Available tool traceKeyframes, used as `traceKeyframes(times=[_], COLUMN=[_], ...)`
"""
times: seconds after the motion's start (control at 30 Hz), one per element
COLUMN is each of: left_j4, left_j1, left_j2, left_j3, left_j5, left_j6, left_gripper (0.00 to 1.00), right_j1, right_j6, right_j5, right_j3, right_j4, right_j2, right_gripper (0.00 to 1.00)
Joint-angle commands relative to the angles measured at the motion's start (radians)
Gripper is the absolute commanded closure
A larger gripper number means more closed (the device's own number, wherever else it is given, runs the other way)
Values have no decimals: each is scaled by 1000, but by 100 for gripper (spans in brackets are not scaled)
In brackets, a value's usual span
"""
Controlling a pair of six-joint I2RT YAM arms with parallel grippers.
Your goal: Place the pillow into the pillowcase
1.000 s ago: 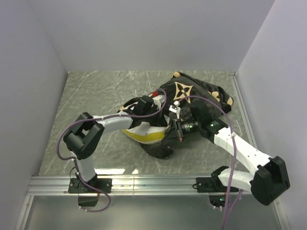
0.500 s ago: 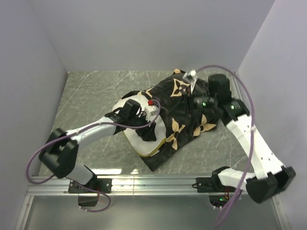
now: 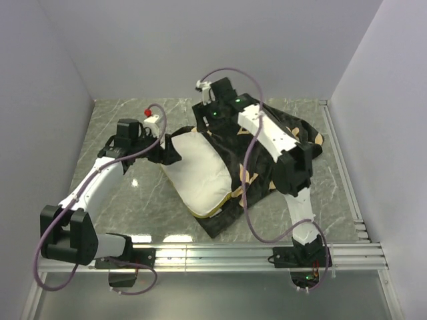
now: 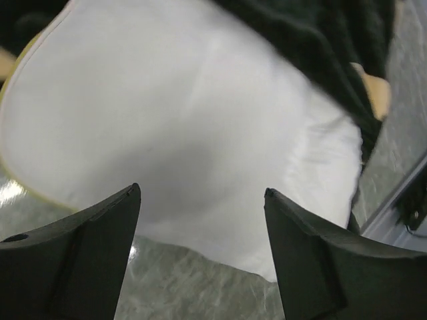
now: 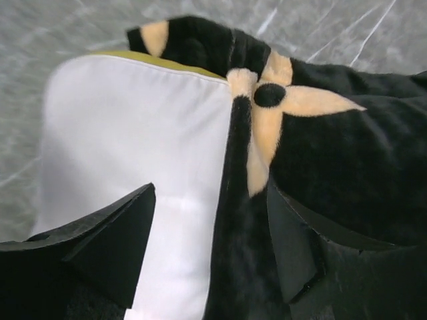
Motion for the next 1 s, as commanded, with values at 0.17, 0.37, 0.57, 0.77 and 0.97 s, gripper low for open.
traceKeyframes(times=[0.17, 0.37, 0.57, 0.77, 0.97], left_j4=[147, 249, 395, 559, 659], left_j1=[107, 105, 99, 64, 6], left_j2=[118, 240, 342, 317, 257], left_j3=[-139, -153, -111, -91, -53], left_j5=[-25, -14, 50, 233, 363], left_j6=[-193, -233, -294, -381, -538], left_gripper=[20, 21, 34, 78, 100], right_j1=[57, 74, 77, 117, 249], right_j6=[-32, -51, -68, 64, 303], right_j5=[225, 272, 285, -138, -435], right_j3=[60, 73, 93, -43, -3], right_j4=[83, 112, 117, 175, 262], right_j2=[94, 172, 172, -53, -188], right_gripper=[27, 61, 100, 100, 100])
